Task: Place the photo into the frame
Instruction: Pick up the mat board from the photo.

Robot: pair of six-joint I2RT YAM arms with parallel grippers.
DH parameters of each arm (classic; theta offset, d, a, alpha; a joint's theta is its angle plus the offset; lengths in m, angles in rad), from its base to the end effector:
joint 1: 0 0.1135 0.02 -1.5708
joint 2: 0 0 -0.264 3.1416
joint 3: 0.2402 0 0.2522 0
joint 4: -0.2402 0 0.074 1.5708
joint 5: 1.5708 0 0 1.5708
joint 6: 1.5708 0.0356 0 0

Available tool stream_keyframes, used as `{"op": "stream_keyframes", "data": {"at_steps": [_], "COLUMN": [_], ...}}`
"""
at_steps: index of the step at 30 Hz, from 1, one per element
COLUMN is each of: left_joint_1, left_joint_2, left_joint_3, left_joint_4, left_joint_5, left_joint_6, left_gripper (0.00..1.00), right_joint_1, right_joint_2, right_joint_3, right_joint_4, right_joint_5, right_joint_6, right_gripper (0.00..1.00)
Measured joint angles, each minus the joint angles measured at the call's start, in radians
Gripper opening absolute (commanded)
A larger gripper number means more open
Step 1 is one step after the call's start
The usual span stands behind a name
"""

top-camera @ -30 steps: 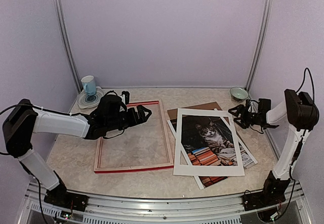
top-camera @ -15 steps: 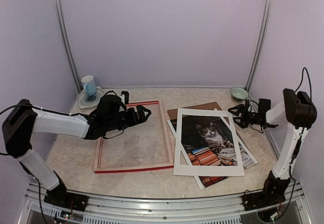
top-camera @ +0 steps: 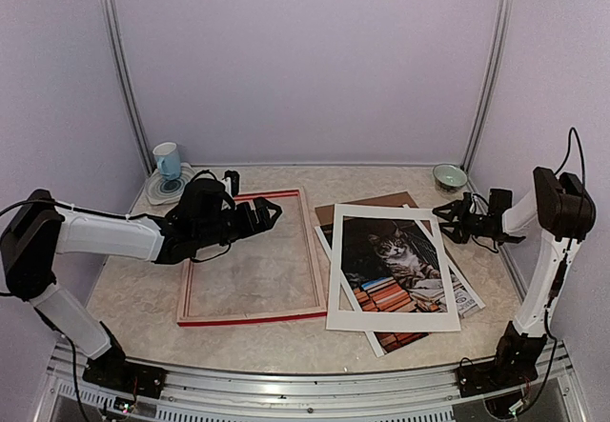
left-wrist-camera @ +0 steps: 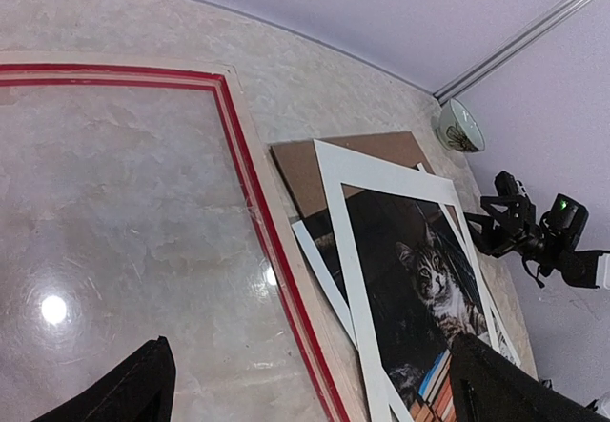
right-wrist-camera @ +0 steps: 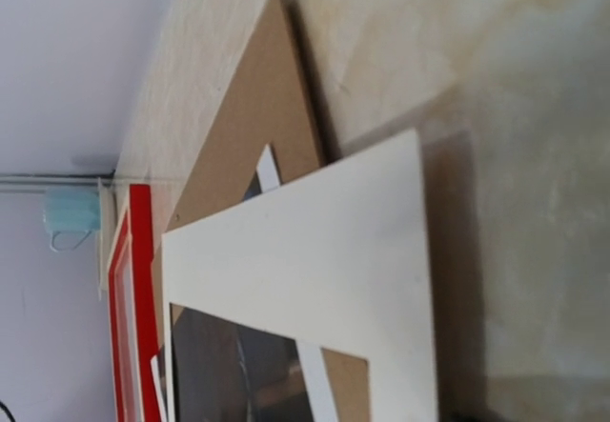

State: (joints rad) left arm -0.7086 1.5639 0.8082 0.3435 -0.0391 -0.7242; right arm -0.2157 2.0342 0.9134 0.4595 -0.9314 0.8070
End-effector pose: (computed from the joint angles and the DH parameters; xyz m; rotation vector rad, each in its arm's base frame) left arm 0.2575 -0.2189 0.2093 -0.0431 2.0935 -0.8686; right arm 0.3712 -0.0521 0.0967 0.5987 2.1599 1.3565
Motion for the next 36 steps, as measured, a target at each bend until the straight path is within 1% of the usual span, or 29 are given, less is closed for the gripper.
{"op": "stream_keyframes", "data": {"at_steps": [2, 5, 7, 10, 12, 15, 16, 21, 24, 31, 36], "left_joint_1": [0.000, 0.000, 0.000, 0.000, 0.000, 0.000, 0.000, 0.000, 0.000, 0.000, 0.002], "left_joint_2": [0.000, 0.000, 0.000, -0.001, -0.002, -0.002, -0.002, -0.002, -0.002, -0.002, -0.002], "left_joint_3": [0.000, -0.001, -0.001, -0.001, -0.001, -0.001, -0.001, -0.002, -0.002, -0.002, -0.002], "left_joint_4": [-0.001, -0.001, -0.001, -0.001, -0.001, -0.001, -0.001, -0.001, -0.001, -0.001, -0.002], "left_joint_5": [-0.001, -0.003, -0.003, -0.003, -0.003, -0.003, -0.003, -0.003, -0.003, -0.003, -0.003], "left_joint_6": [0.000, 0.000, 0.000, 0.000, 0.000, 0.000, 0.000, 0.000, 0.000, 0.000, 0.000], "left_gripper": [0.99, 0.99, 0.99, 0.99, 0.99, 0.99, 0.99, 0.99, 0.99, 0.99, 0.99], "right_joint_1": [-0.004, -0.010, -0.013, -0.017, -0.018, -0.021, -0.021, -0.023, -0.023, -0.023, -0.023], "right_joint_2": [0.006, 0.014, 0.018, 0.025, 0.031, 0.039, 0.041, 0.048, 0.048, 0.047, 0.014], "right_joint_3": [-0.002, -0.002, -0.002, -0.002, -0.002, -0.002, -0.002, -0.003, -0.005, -0.011, -0.045], "right_joint_4": [0.003, 0.007, 0.010, 0.010, 0.010, 0.010, 0.008, 0.008, 0.010, 0.018, 0.017], "right_joint_5": [-0.008, -0.019, -0.027, -0.035, -0.038, -0.045, -0.045, -0.053, -0.056, -0.057, -0.056], "right_joint_6": [0.005, 0.022, 0.028, 0.034, 0.040, 0.049, 0.051, 0.062, 0.070, 0.074, 0.102], "right_gripper": [0.58, 0.55, 0.51, 0.42, 0.38, 0.28, 0.27, 0.08, 0.00, 0.00, 0.00]}}
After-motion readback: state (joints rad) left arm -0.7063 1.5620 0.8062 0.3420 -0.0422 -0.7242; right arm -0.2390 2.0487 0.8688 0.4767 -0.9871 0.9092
